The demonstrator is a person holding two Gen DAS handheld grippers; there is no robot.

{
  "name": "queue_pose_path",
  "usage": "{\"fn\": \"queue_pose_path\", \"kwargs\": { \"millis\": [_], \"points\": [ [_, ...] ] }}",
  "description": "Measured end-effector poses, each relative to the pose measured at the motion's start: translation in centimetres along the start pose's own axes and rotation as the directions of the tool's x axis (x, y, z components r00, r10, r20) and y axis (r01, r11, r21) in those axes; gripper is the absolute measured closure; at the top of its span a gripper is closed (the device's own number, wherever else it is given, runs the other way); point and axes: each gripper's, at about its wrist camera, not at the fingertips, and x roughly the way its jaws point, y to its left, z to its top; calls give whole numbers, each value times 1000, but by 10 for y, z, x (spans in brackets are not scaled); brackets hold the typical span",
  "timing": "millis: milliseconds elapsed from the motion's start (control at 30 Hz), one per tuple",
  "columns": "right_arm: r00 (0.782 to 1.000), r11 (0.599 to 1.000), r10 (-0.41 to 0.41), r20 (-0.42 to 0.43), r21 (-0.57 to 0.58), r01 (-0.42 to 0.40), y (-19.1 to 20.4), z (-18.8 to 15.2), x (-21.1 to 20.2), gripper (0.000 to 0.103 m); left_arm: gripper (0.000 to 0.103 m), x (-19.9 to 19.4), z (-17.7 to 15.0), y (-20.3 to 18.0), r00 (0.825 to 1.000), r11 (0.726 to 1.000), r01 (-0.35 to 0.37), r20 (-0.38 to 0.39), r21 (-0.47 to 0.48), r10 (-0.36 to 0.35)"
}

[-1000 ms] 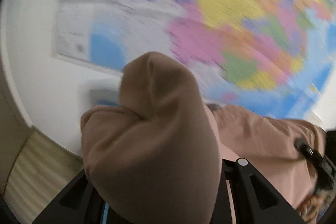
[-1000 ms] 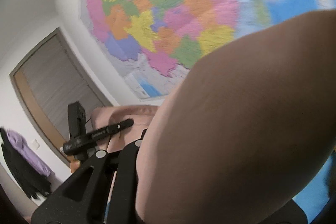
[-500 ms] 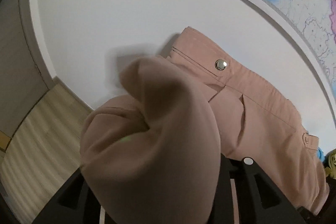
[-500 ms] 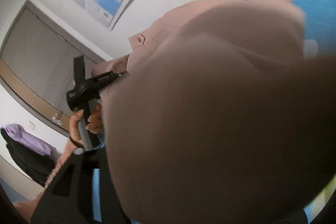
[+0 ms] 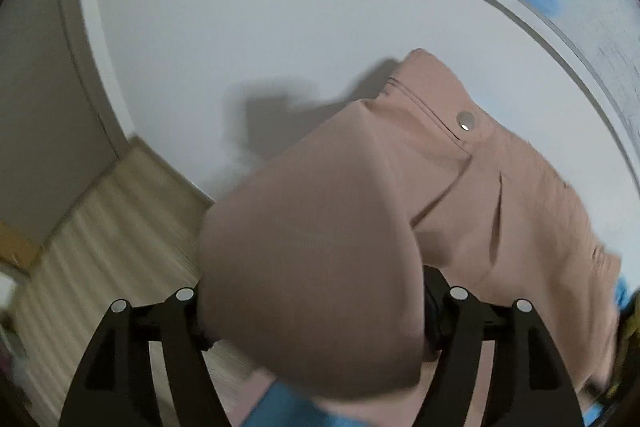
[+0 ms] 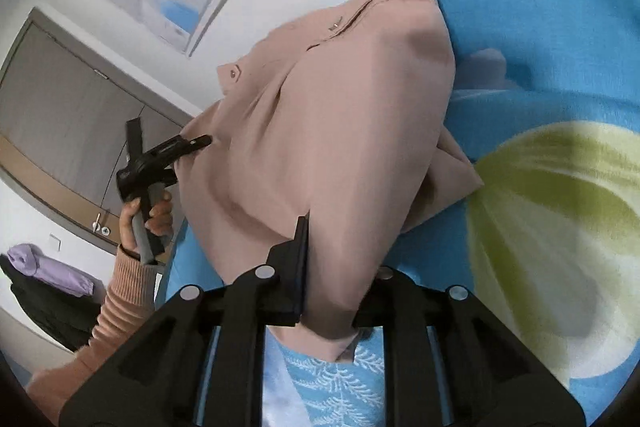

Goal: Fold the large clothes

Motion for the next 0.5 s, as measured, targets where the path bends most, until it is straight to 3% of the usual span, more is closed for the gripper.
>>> {"fn": "queue_pose_path", "kwargs": {
  "millis": [100,200,267,400,500],
  "points": [
    [1000,1000,15,4,20,-15,5,10,3,88,23,-23,-9,-11,994,994,-95,66,60,91],
    [1000,1000,7,-7,29,-7,10,12,19,87,23,-44,-13,-19,988,991,-125,101,53,119],
    [1000,1000,7,-8,18,-7,17,13,24,81,22,-57,-19,-28,982,988,-134,143,75,122],
    [997,997,-68,42,-17,69,38,19,13,53,21,-74,-38,-58,980,979,-112,182,171,80],
    [977,985,-163,136,-40,169,46,17,-10,50,21,-81,-53,-80,986,970,-42,169,240,1]
  ]
}}
